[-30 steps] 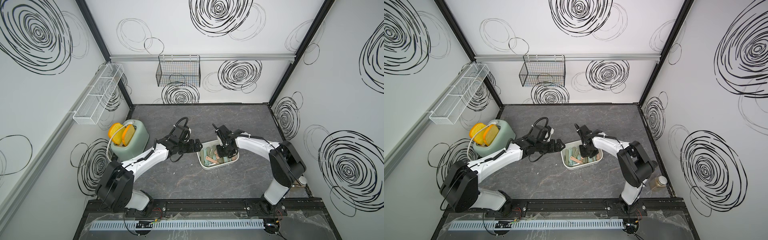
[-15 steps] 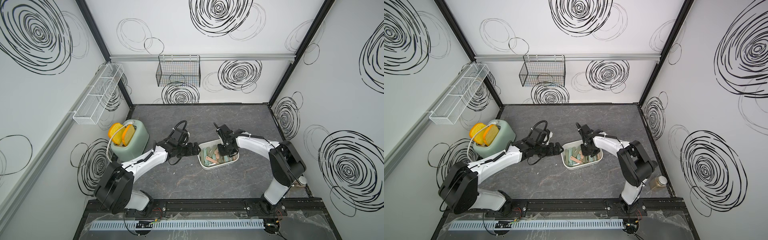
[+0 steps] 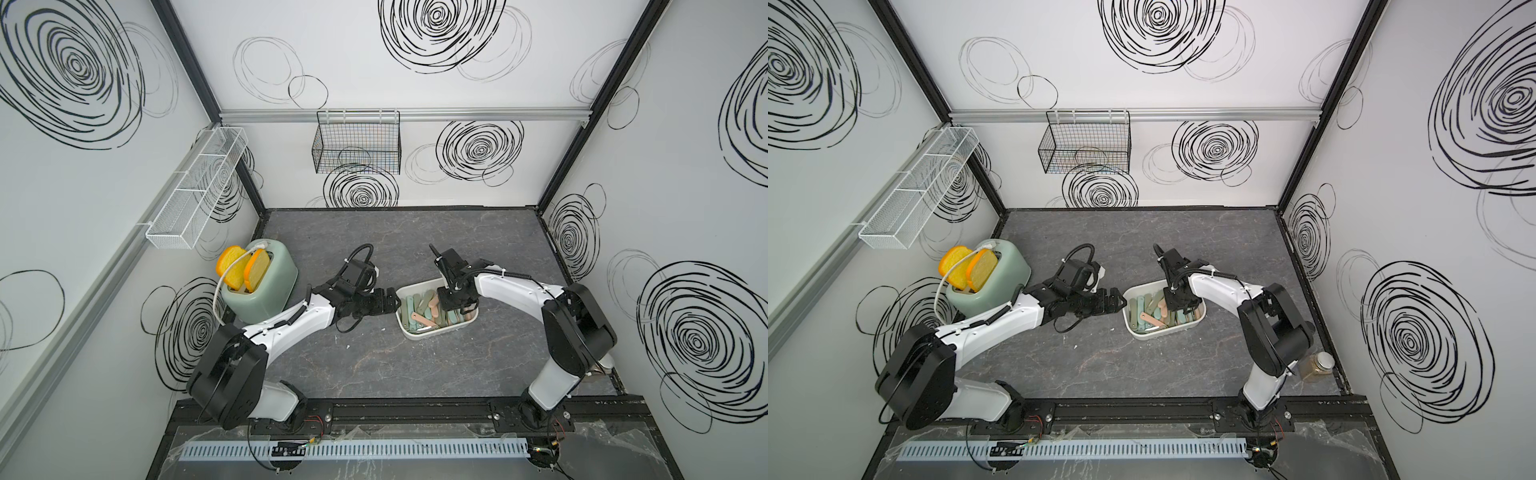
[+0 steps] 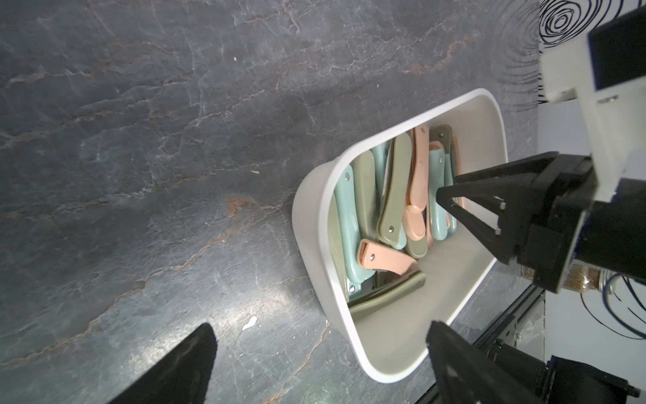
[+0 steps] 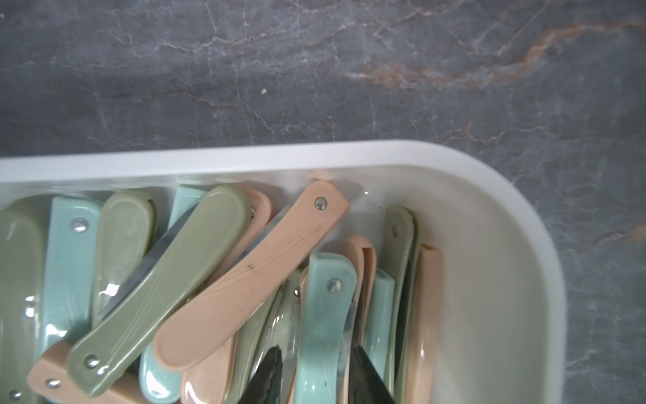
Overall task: Take the fruit knife out of the storage box
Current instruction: Pick up the fruit knife from the storage box.
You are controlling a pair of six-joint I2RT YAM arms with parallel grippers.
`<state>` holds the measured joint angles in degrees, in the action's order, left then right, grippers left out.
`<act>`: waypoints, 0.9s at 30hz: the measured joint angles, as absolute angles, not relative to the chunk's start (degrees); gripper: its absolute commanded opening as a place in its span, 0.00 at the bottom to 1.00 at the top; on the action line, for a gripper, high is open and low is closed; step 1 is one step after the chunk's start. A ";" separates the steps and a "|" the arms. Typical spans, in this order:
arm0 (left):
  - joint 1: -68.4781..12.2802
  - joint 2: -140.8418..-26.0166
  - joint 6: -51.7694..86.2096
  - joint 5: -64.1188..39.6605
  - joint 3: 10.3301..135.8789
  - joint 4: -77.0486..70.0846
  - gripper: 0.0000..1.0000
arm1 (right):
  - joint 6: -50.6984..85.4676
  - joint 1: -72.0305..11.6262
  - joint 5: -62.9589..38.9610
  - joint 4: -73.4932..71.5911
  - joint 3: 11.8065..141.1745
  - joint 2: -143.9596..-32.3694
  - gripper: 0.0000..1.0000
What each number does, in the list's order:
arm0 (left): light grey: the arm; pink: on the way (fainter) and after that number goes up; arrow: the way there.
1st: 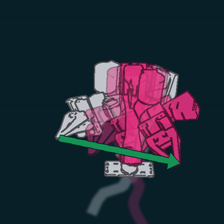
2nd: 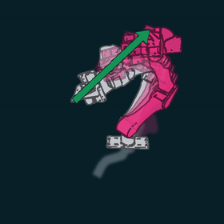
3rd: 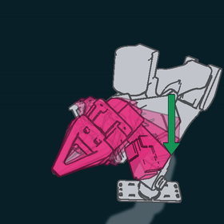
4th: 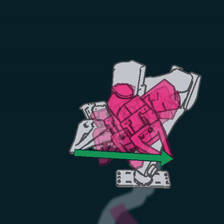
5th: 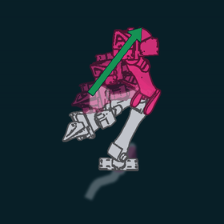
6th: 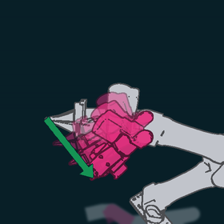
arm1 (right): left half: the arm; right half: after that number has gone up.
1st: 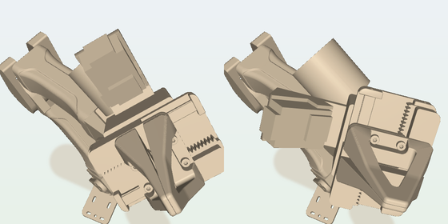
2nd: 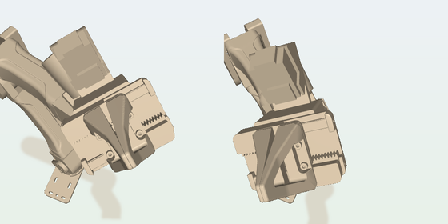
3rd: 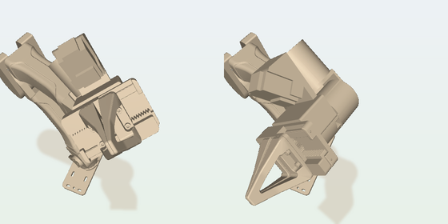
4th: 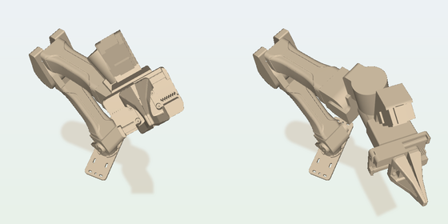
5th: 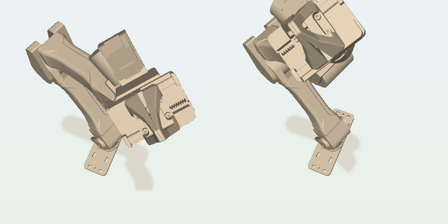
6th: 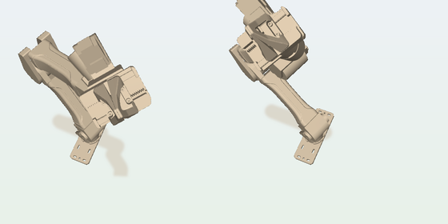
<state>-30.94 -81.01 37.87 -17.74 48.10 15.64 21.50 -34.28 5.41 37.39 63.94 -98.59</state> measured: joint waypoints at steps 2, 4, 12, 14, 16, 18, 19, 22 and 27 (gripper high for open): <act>-30.94 -81.01 37.87 -17.82 47.97 15.44 0.98 | 21.34 -34.28 5.39 37.15 63.94 -99.53 0.36; -30.94 -81.01 37.85 -17.89 47.59 15.22 0.98 | 21.15 -34.28 5.41 36.82 63.94 -100.40 0.32; -30.94 -80.99 37.87 -17.98 45.78 15.14 0.98 | 20.49 -34.28 5.61 35.48 63.99 -101.75 0.20; -30.94 -80.97 37.87 -17.98 45.58 15.14 0.98 | 20.49 -34.24 5.69 35.46 63.99 -101.65 0.19; -30.89 -80.93 37.85 -17.98 45.43 15.11 0.98 | 20.47 -34.17 5.85 35.51 63.99 -101.56 0.18; -30.83 -80.90 37.87 -17.98 45.41 15.11 0.98 | 20.29 -34.15 6.00 35.66 64.05 -101.25 0.18; -30.76 -80.88 37.87 -17.98 45.41 15.11 0.98 | 20.27 -34.09 6.09 35.88 64.14 -101.01 0.18; -30.70 -80.86 37.87 -17.98 45.41 15.09 0.98 | 20.23 -33.85 6.37 36.93 64.82 -100.07 0.18; -30.70 -80.86 37.85 -17.93 45.43 15.11 0.98 | 20.18 -33.43 6.55 38.63 66.67 -97.25 0.18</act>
